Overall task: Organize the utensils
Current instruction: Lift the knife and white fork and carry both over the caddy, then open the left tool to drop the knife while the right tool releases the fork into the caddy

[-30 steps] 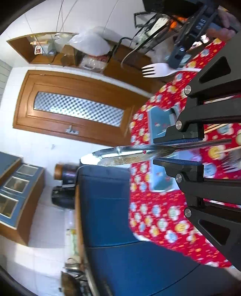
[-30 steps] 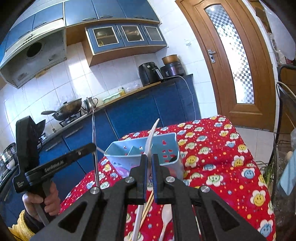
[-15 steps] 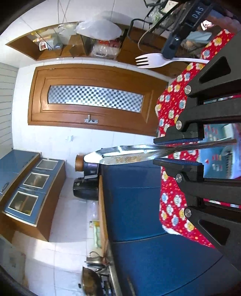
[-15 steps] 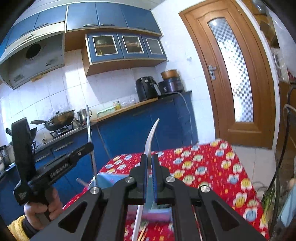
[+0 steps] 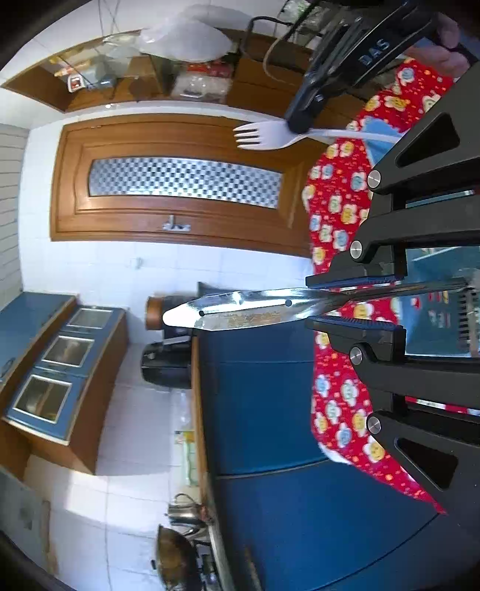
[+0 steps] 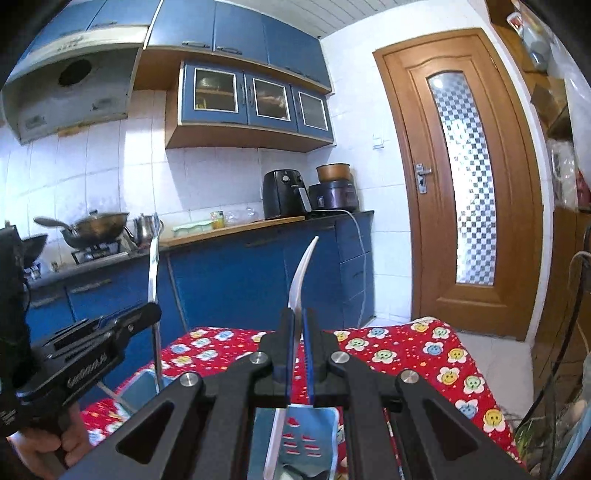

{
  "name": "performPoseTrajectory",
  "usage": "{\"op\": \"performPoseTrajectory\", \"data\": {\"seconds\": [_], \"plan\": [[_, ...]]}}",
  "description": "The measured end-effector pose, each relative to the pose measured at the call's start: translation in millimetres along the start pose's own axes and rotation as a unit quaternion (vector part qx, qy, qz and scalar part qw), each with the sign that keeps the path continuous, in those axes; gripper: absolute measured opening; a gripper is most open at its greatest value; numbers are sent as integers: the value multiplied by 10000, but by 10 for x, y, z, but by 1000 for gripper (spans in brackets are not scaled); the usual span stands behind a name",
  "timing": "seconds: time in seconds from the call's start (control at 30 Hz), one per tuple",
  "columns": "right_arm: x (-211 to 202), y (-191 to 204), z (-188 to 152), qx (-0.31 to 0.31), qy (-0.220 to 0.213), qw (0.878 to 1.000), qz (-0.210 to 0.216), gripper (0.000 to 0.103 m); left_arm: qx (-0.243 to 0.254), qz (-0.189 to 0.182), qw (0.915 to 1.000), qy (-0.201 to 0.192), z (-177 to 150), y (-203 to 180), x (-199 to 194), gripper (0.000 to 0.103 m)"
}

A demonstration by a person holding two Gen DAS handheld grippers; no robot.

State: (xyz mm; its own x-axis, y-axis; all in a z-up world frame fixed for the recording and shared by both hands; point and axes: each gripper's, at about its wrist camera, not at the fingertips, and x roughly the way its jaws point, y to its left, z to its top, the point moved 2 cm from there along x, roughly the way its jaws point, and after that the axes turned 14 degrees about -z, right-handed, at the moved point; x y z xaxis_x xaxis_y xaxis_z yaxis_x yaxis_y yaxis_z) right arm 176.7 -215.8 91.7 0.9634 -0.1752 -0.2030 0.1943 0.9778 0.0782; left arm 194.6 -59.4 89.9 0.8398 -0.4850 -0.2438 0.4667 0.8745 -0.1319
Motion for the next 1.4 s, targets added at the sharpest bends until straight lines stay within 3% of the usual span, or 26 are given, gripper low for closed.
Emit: {"op": "performPoseTrajectory", "data": {"seconds": [0.3,0.43,0.5,0.63,1.03,1.4], "plan": [[61,43,-172,-255,264,9992,169,7,-101,-156,9995,239,-126,-18,-32,16],[19,87,-190,-297,423,9980,368,7,-178,-194,9993,273,-139,-31,-93,29],[-21,101,-184,-309,429,9978,394,8,-219,-238,9991,288,-138,-43,-143,29],[-114,122,-153,-205,454,9974,513,20,-264,-338,9985,332,-122,-67,-246,31],[-476,35,-74,1,609,9961,631,20,-274,-447,9969,582,-150,-147,-658,32],[-856,61,-172,33,993,9918,806,21,-453,-321,9935,998,-329,-75,-1026,32]]}}
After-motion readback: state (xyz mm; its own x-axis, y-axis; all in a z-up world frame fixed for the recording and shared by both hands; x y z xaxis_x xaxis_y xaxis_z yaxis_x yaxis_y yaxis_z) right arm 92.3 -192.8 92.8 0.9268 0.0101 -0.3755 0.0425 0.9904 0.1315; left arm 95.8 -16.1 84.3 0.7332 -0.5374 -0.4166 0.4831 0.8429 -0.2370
